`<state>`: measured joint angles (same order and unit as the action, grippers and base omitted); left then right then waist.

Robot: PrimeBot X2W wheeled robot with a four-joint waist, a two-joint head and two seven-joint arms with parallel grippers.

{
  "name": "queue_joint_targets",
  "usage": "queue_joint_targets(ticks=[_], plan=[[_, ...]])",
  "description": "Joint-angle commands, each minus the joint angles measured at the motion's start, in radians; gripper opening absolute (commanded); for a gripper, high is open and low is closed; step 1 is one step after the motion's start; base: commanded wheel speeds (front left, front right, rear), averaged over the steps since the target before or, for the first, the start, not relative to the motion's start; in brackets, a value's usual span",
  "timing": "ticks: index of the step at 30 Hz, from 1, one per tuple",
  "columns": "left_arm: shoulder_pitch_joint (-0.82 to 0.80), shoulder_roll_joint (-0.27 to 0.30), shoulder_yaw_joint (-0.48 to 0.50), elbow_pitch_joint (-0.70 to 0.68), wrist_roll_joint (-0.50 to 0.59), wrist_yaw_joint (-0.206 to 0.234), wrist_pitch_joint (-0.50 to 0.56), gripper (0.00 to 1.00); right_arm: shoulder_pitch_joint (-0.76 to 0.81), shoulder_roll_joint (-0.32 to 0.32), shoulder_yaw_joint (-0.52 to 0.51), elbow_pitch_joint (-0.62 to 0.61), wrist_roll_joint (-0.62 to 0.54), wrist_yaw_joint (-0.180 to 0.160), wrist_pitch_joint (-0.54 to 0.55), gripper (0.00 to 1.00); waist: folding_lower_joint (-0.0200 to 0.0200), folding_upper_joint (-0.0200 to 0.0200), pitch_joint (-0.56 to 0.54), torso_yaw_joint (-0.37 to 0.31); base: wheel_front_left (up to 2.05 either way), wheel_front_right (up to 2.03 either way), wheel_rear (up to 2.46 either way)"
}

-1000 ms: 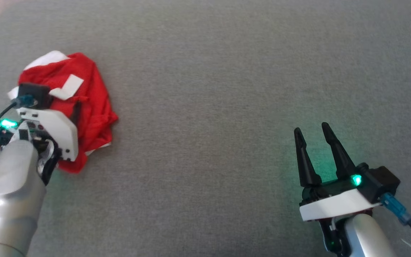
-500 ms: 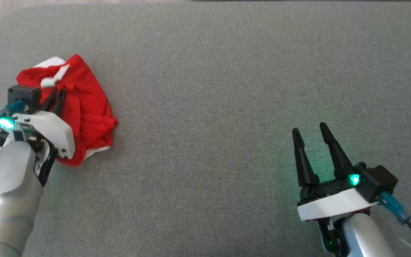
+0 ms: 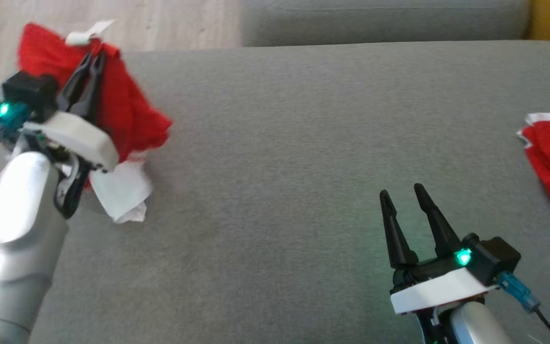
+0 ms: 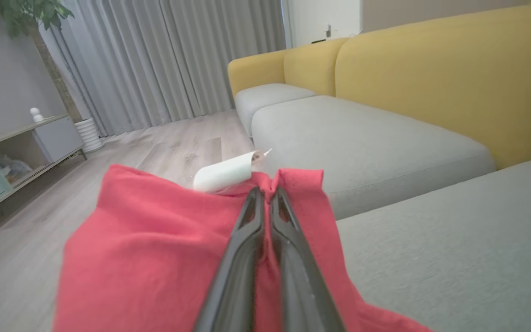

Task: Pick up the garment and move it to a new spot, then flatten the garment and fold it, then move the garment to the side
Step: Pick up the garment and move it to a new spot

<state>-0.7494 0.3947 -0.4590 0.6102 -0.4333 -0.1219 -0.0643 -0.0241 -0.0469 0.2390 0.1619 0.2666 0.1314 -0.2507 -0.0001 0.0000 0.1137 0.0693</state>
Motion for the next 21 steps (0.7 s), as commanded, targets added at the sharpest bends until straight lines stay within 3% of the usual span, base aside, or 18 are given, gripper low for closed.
queue_joint_targets(ticks=[1,11,16,20,21], plan=[[-0.032,0.036,0.028,-0.049,-0.003,0.011,0.008,0.0,-0.013,-0.003,0.027,-0.03,0.008,-0.001,-0.011,1.0,0.0001,0.0,-0.009,-0.026,0.0,0.0,0.0],[-0.031,0.001,-0.029,-0.251,0.009,0.049,0.137,0.0,-0.064,-0.003,0.06,-0.048,0.035,-0.001,-0.011,1.0,0.0001,0.0,0.048,-0.215,0.0,0.0,0.0],[-0.089,-0.021,-0.07,-0.25,0.033,0.041,0.171,0.0,-0.103,-0.003,0.092,-0.065,0.066,-0.001,-0.011,1.0,0.0001,0.0,0.097,-0.336,0.0,0.0,0.0],[-0.164,-0.038,-0.103,-0.173,0.046,0.025,0.195,0.0,-0.126,-0.003,0.12,-0.078,0.095,-0.001,-0.011,1.0,0.0001,0.0,0.137,-0.411,0.0,0.0,0.0],[-0.184,-0.044,-0.105,-0.145,0.048,0.023,0.193,0.45,-0.13,-0.003,0.127,-0.08,0.102,-0.001,-0.011,1.0,0.0001,0.0,0.146,-0.425,0.0,0.0,0.0]])
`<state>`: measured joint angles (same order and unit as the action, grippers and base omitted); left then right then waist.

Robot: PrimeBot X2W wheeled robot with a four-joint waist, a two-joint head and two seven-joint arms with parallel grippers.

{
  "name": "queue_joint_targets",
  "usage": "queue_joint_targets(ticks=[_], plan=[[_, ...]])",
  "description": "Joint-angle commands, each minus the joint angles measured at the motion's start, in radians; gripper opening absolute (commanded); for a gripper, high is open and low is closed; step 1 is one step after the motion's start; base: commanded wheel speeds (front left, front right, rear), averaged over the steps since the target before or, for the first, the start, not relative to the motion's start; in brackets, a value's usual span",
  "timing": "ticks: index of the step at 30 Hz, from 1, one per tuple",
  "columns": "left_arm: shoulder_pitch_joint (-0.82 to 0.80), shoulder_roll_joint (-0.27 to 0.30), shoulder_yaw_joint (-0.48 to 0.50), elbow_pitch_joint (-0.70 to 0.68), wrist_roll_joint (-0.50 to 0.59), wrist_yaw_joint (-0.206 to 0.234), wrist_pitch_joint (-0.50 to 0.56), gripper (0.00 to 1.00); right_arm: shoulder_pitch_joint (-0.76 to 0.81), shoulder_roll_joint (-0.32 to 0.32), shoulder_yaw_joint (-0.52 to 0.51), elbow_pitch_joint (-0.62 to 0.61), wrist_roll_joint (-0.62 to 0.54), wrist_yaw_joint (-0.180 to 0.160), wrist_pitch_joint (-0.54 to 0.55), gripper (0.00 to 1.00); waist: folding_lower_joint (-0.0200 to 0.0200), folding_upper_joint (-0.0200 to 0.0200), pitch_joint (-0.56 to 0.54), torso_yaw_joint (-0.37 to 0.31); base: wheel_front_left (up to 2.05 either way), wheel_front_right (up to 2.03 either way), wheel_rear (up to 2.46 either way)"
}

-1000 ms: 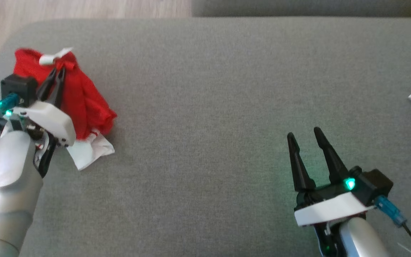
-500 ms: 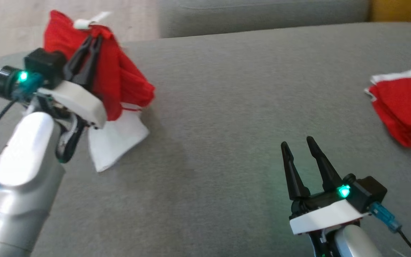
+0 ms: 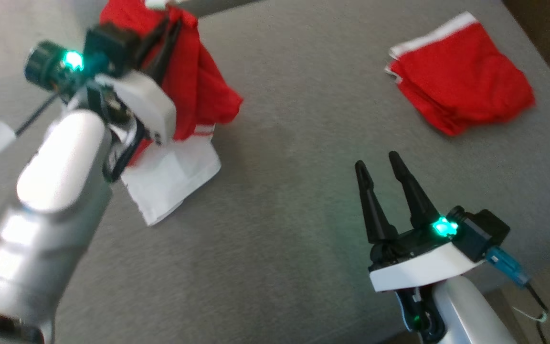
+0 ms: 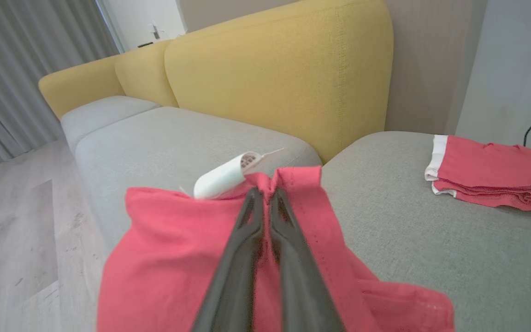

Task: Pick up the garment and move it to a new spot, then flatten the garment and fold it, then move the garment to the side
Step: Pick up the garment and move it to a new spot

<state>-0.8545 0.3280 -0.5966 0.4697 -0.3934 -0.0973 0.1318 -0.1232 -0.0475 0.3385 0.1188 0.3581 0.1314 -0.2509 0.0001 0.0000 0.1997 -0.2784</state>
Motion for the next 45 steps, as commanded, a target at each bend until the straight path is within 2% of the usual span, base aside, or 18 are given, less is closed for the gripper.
queue_joint_targets(ticks=[1,5,8,13,19,25,31,37,45], plan=[[-0.101,0.018,0.034,0.027,0.01,-0.002,-0.013,1.0,-0.034,-0.003,0.035,-0.039,0.016,-0.001,-0.011,1.0,-0.0001,0.0,0.068,-0.09,0.0,0.0,0.0],[-0.163,0.001,0.047,0.115,0.021,0.01,-0.073,1.0,-0.042,-0.003,0.048,-0.044,0.029,-0.001,-0.011,1.0,-0.0001,0.0,0.086,-0.11,0.0,0.0,0.0],[-0.209,-0.021,0.065,0.172,0.026,0.031,-0.166,1.0,-0.041,-0.003,0.041,-0.048,0.032,-0.001,-0.011,1.0,-0.0001,0.0,0.094,-0.102,0.0,0.0,0.0],[-0.22,-0.032,0.062,0.242,0.033,0.028,-0.271,1.0,-0.034,-0.003,0.011,-0.043,0.015,-0.001,-0.011,1.0,-0.0001,0.0,0.077,-0.042,0.0,0.0,0.0],[-0.148,-0.026,0.074,0.261,0.015,0.038,-0.347,1.0,-0.022,-0.003,-0.036,-0.038,-0.026,-0.001,-0.011,1.0,-0.0001,0.0,0.024,0.064,0.0,0.0,0.0],[0.01,-0.024,0.108,0.2,-0.028,0.07,-0.382,1.0,0.001,-0.003,-0.115,-0.027,-0.084,-0.001,-0.011,1.0,-0.0001,0.0,-0.047,0.173,0.0,0.0,0.0],[0.265,-0.038,0.157,0.043,-0.072,0.139,-0.392,1.0,0.032,-0.003,-0.188,-0.017,-0.135,-0.001,-0.011,1.0,-0.0001,0.0,-0.117,0.255,0.0,0.0,0.0],[0.466,-0.069,0.166,-0.07,-0.071,0.192,-0.393,1.0,0.069,-0.003,-0.197,-0.019,-0.151,-0.001,-0.011,1.0,-0.0001,0.0,-0.156,0.293,0.0,0.0,0.0],[0.65,-0.151,0.229,-0.158,-0.071,0.245,-0.393,1.0,0.092,-0.003,-0.202,-0.017,-0.16,-0.001,-0.011,1.0,-0.0001,0.0,-0.185,0.306,0.0,0.0,0.0]])
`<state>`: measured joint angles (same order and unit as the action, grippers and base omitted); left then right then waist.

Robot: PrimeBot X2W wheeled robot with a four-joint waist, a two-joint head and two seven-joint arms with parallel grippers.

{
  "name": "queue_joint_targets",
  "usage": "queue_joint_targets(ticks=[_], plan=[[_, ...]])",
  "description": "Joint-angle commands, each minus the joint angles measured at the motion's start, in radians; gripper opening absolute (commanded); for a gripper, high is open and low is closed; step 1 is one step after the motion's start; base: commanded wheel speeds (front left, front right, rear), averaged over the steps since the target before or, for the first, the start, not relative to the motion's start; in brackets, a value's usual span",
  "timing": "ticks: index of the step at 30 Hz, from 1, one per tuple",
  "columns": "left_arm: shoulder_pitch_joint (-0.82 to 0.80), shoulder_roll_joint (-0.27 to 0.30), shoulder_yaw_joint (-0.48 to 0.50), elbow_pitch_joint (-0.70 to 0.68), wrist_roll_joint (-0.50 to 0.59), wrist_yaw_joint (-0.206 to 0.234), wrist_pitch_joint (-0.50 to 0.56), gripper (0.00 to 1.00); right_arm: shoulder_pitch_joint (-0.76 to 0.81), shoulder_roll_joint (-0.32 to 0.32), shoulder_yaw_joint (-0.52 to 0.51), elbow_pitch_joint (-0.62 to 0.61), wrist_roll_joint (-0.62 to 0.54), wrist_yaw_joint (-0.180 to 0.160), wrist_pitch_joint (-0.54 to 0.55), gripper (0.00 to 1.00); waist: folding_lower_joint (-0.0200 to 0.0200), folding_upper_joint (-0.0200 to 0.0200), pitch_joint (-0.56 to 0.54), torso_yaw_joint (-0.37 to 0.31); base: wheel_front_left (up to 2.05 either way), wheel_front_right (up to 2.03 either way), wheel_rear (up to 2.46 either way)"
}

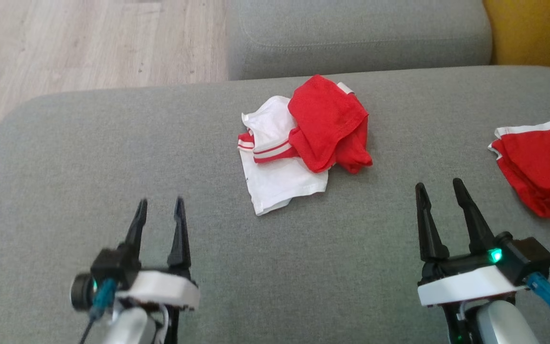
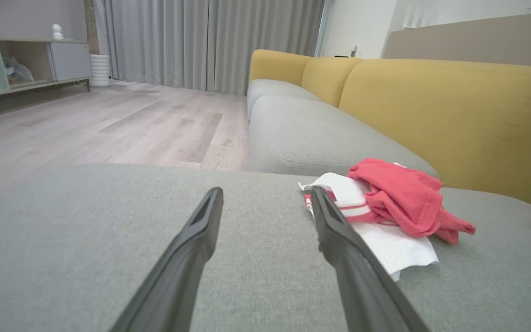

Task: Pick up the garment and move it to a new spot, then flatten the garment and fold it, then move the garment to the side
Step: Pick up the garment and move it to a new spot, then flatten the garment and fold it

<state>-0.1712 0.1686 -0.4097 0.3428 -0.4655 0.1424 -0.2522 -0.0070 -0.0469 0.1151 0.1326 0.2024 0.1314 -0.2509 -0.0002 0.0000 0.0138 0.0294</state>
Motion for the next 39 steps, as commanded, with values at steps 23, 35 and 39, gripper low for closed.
queue_joint_targets(ticks=[23,35,39], plan=[[-0.264,-0.053,-0.037,0.23,0.025,-0.095,0.188,1.0,-0.093,-0.003,0.049,-0.051,0.02,-0.001,-0.011,1.0,0.0002,0.0,0.18,-0.167,0.0,0.0,0.0],[-0.335,-0.046,-0.044,0.418,0.015,-0.066,0.299,1.0,-0.116,-0.003,0.047,-0.061,0.046,-0.001,-0.011,1.0,0.0002,0.0,0.235,-0.263,0.0,0.0,0.0],[-0.338,-0.05,-0.044,0.436,0.006,-0.077,0.281,0.0,-0.113,-0.003,0.039,-0.06,0.048,-0.001,-0.011,1.0,0.0002,0.0,0.23,-0.262,0.0,0.0,0.0]])
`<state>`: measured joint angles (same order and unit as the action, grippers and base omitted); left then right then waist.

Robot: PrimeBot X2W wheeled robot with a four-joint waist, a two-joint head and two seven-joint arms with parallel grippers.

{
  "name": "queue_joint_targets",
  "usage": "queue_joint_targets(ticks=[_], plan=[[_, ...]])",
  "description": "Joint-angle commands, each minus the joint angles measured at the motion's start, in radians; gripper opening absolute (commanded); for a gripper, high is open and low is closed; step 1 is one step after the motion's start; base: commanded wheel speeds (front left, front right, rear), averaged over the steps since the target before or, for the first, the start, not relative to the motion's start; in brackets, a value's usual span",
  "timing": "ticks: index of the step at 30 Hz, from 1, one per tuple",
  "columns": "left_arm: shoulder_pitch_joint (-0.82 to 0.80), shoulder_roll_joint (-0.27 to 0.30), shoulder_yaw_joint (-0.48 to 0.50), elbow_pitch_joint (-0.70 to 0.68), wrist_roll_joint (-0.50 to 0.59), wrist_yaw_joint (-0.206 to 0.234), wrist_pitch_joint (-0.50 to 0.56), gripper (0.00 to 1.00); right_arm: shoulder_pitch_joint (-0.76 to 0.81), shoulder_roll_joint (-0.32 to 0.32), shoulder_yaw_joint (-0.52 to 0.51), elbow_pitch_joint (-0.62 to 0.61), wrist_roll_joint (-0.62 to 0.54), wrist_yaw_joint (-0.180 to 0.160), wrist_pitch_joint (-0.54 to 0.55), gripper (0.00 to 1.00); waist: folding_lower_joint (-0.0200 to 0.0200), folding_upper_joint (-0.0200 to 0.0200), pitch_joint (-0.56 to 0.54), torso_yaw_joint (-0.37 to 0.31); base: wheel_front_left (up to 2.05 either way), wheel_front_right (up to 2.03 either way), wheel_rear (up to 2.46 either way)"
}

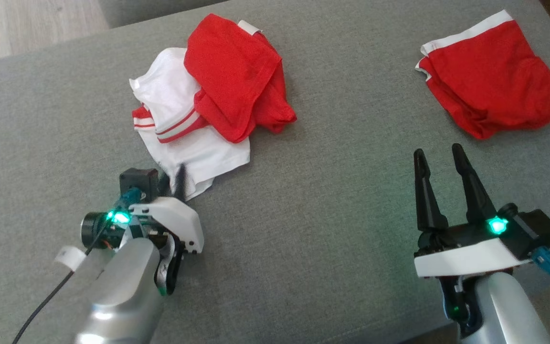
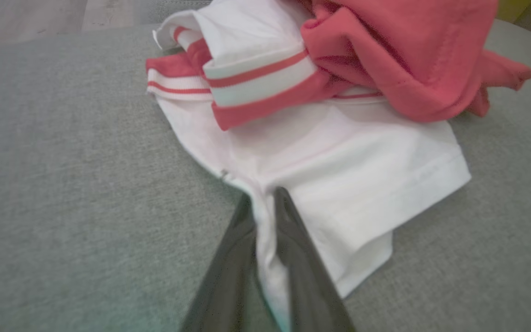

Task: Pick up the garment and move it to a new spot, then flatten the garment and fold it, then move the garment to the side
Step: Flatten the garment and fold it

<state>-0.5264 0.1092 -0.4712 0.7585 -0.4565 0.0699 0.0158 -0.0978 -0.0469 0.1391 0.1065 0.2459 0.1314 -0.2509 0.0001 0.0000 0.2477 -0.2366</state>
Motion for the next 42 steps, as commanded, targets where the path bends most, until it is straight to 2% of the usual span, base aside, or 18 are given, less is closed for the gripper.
queue_joint_targets(ticks=[1,9,14,22,26,27,28,29,30,35,38,42], plan=[[0.017,0.009,0.018,0.024,-0.004,-0.006,0.004,0.0,-0.022,-0.003,0.013,-0.033,0.003,-0.001,-0.011,1.0,-0.0001,0.0,-0.008,0.008,0.0,0.0,0.0],[0.015,0.014,0.059,0.013,-0.021,0.013,-0.139,0.0,-0.015,-0.003,0.008,-0.029,-0.01,-0.001,-0.011,1.0,-0.0001,0.0,-0.053,0.061,0.0,0.0,0.0],[0.045,0.039,0.102,-0.03,-0.033,0.034,-0.236,0.0,0.006,-0.003,0.005,-0.02,-0.016,-0.001,-0.011,1.0,-0.0001,0.0,-0.102,0.115,0.0,0.0,0.0],[0.157,0.091,0.159,-0.146,-0.037,0.069,-0.272,0.0,0.038,-0.003,0.005,-0.009,-0.023,-0.001,-0.011,1.0,-0.0001,0.0,-0.161,0.197,0.0,0.0,0.0],[0.228,0.1,0.147,-0.19,-0.037,0.074,-0.259,0.0,0.049,-0.003,0.006,-0.005,-0.024,-0.001,-0.011,1.0,-0.0001,0.0,-0.178,0.227,0.0,0.0,0.0],[0.242,0.102,0.141,-0.197,-0.038,0.071,-0.248,0.04,0.05,-0.003,0.007,-0.004,-0.024,-0.001,-0.011,1.0,-0.0001,0.0,-0.181,0.232,0.0,0.0,0.0],[0.253,0.105,0.135,-0.206,-0.037,0.069,-0.24,0.43,0.05,-0.003,0.008,-0.002,-0.024,-0.001,-0.011,1.0,-0.0001,0.0,-0.182,0.236,0.0,0.0,0.0],[0.259,0.106,0.134,-0.215,-0.036,0.073,-0.239,0.97,0.05,-0.003,0.008,-0.001,-0.024,-0.001,-0.011,1.0,-0.0001,0.0,-0.183,0.24,0.0,0.0,0.0],[0.265,0.106,0.134,-0.224,-0.037,0.077,-0.239,1.0,0.05,-0.003,0.008,0.0,-0.024,-0.001,-0.011,1.0,-0.0001,0.0,-0.184,0.243,0.0,0.0,0.0],[0.263,0.111,0.14,-0.313,-0.019,0.098,-0.258,1.0,0.047,-0.003,0.012,0.002,-0.027,-0.001,-0.011,1.0,-0.0001,0.0,-0.192,0.257,0.0,0.0,0.0],[0.262,0.134,0.119,-0.374,0.053,0.123,-0.271,1.0,0.045,-0.003,0.008,-0.003,-0.025,-0.001,-0.011,1.0,-0.0001,0.0,-0.197,0.262,0.0,0.0,0.0],[0.279,0.127,0.099,-0.471,0.115,0.137,-0.276,1.0,0.052,-0.003,0.005,-0.01,-0.023,-0.001,-0.011,1.0,-0.0001,0.0,-0.202,0.271,0.0,0.0,0.0]])
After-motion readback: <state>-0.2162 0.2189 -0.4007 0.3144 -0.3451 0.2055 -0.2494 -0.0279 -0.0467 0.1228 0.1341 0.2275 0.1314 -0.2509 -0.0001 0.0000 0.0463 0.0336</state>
